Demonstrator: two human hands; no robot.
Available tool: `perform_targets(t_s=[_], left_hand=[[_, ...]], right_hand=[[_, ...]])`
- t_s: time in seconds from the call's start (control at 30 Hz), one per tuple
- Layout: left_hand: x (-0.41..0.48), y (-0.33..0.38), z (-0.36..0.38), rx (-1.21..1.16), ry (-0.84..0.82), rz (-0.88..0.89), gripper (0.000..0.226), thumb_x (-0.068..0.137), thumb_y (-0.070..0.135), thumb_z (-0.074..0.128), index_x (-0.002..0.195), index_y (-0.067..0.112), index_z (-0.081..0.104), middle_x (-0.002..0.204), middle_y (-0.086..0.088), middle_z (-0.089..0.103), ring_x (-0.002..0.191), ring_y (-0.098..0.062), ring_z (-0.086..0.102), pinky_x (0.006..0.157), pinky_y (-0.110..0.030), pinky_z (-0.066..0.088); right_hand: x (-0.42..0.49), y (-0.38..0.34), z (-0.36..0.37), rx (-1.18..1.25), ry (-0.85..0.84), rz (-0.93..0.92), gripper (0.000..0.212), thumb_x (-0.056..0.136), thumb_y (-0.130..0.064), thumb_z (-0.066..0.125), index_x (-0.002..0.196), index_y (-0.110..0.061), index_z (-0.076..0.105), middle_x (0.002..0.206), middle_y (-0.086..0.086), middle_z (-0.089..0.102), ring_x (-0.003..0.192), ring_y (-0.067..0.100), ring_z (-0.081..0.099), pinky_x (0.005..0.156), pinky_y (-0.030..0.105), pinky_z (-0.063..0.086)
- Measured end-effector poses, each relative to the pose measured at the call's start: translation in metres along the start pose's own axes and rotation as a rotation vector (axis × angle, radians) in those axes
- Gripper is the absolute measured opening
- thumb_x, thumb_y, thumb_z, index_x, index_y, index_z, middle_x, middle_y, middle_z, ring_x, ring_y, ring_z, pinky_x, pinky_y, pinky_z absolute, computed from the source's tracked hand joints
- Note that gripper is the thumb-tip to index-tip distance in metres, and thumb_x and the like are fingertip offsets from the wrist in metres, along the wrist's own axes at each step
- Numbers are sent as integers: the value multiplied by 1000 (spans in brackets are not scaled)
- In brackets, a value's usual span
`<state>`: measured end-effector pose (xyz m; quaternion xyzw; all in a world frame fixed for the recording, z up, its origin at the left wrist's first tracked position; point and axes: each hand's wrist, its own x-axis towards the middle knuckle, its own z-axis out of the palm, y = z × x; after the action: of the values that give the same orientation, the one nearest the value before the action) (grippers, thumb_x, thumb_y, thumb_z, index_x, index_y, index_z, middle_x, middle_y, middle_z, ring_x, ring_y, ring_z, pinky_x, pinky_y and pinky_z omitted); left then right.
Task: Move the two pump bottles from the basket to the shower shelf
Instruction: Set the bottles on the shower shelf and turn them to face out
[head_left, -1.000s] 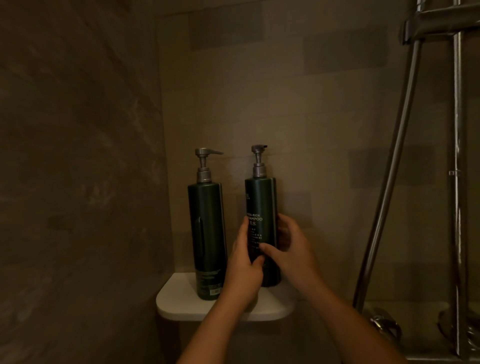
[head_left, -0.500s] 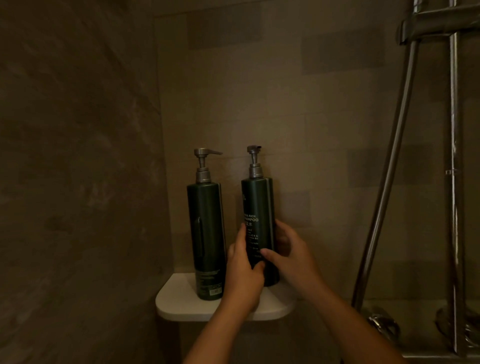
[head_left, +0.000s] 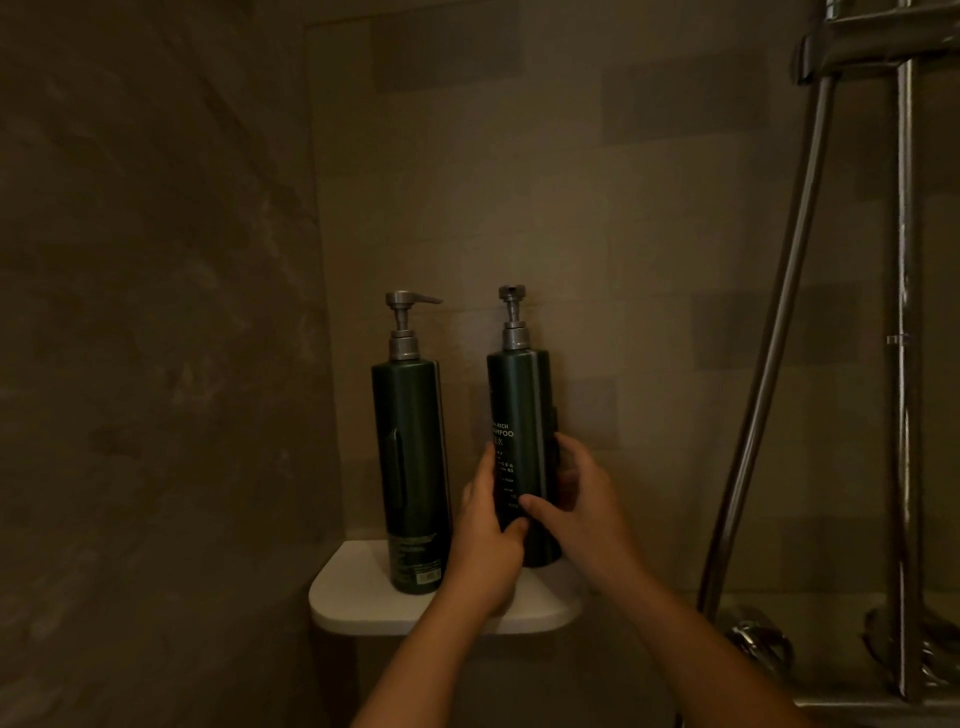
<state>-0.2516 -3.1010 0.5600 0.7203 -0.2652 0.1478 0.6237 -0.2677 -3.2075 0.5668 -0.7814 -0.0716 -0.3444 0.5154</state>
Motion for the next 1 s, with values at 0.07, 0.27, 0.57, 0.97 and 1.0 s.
perform_targets(t_s=[0.07,0.27,0.57,0.97,1.0], left_hand=[[-1,1,0,11,-3,4,81,83,-9,51,138,37,15,144,-4,32,130,-16,33,107,-47,32],[-2,3,0,31,-6,14,81,83,-7,52,138,37,14,143,-5,34,129,-17,35,106,-46,33],[-19,7,-6,106,40,37,78,82,-2,57,136,37,18,140,6,35,123,-5,34,105,-33,33],[-56,13,-49,268,376,271,48,83,6,58,114,39,43,117,11,49,106,2,48,80,1,36],[-56,13,-51,272,406,266,47,83,6,59,116,36,43,118,9,48,106,0,48,79,0,36]], right_hand=[[0,0,0,-11,4,-5,72,74,-10,71,134,-27,34,124,8,54,110,18,55,94,45,48],[-1,0,-1,-15,1,-5,71,75,-11,70,134,-27,34,125,9,53,110,18,55,94,44,48],[-10,2,-8,-25,45,-58,65,74,-15,71,130,-26,40,120,4,54,101,9,55,81,24,49],[-26,-33,16,64,-42,-139,44,81,-20,64,120,-30,48,107,-18,52,98,-3,51,69,10,39],[-25,-34,20,75,-62,-131,45,81,-20,64,122,-29,47,109,-16,52,100,0,51,70,10,39]])
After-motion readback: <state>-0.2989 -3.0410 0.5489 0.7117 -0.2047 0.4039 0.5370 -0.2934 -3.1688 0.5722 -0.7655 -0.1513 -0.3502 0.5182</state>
